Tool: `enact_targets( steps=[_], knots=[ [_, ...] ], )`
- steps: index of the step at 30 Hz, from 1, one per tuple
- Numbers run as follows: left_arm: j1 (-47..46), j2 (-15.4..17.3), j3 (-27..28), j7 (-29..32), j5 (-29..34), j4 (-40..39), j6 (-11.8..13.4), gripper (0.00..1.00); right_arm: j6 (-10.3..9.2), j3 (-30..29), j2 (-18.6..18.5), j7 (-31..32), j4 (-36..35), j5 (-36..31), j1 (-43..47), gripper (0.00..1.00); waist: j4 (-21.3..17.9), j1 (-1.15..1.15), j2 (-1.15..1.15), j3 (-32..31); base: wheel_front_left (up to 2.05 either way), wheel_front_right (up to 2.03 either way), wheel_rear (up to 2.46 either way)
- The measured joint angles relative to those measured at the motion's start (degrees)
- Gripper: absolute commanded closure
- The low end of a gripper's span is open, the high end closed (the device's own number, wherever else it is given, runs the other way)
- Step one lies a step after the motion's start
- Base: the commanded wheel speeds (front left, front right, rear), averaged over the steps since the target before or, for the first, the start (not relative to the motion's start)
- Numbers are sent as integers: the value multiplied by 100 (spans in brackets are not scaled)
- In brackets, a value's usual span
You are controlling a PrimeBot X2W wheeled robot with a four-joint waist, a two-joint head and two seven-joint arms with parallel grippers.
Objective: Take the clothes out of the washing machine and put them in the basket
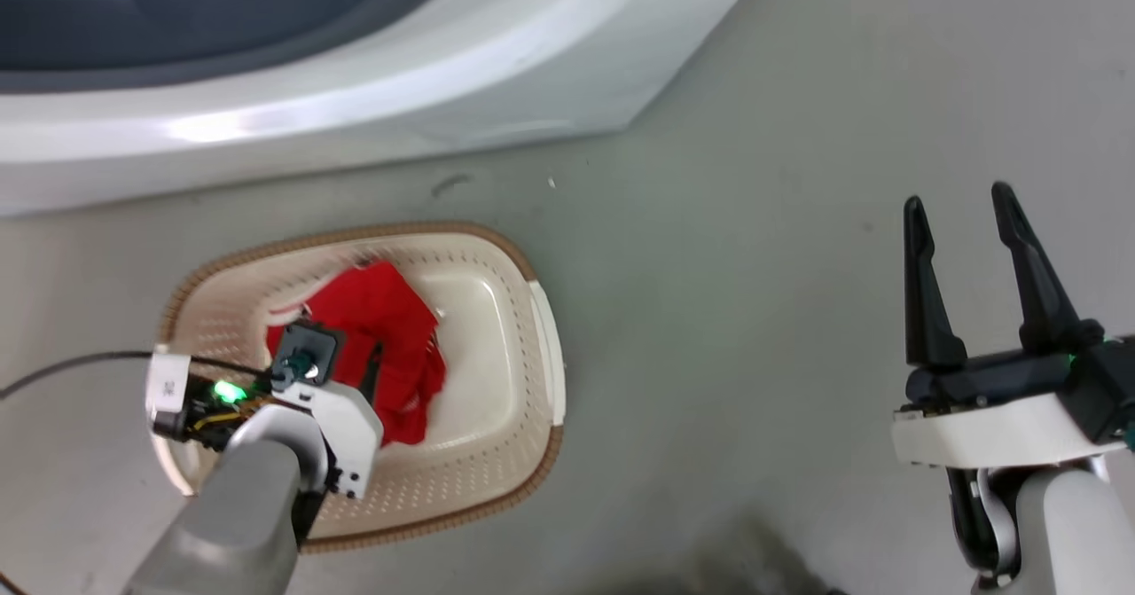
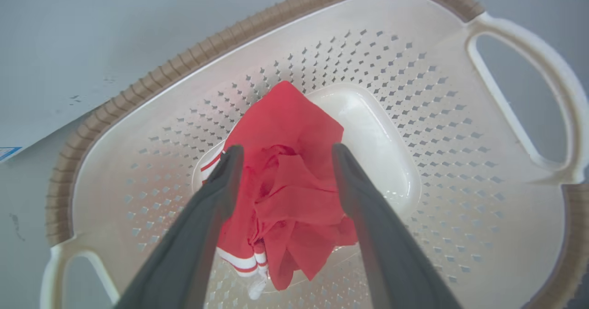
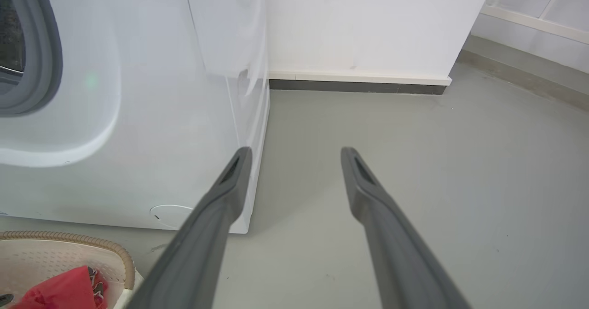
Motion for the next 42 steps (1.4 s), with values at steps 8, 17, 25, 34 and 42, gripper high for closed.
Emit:
enact_targets(
  steps=[8, 17, 25, 34, 42],
  knots=[
    [939, 10, 683, -1, 71, -1416, 104, 0, 0, -126, 2, 0, 230, -171, 382, 0, 248, -1, 0, -954, 0, 0, 0],
    [2091, -52, 1730, 0, 509, -3206, 260, 0, 0, -171, 1, 0, 421, -201, 804, 0, 495, -2, 0, -1928, 0, 0, 0],
    [2979, -309, 2657, -1, 856, -4395, 175, 0, 0, -45, 2, 0, 539, -114, 1031, 0, 503, -2, 0, -2571, 0, 0, 0],
    [3137, -436, 3085, 0, 1123, -4856, -156, 0, 0, -10, 0, 0, 566, 30, 1116, 0, 255, -2, 0, -2751, 0, 0, 0],
    [1746, 156, 3322, 423, 1151, -4426, -332, 0, 0, 96, 0, 0, 483, 211, 938, 0, -85, 0, 0, -2128, 0, 0, 0]
  ],
)
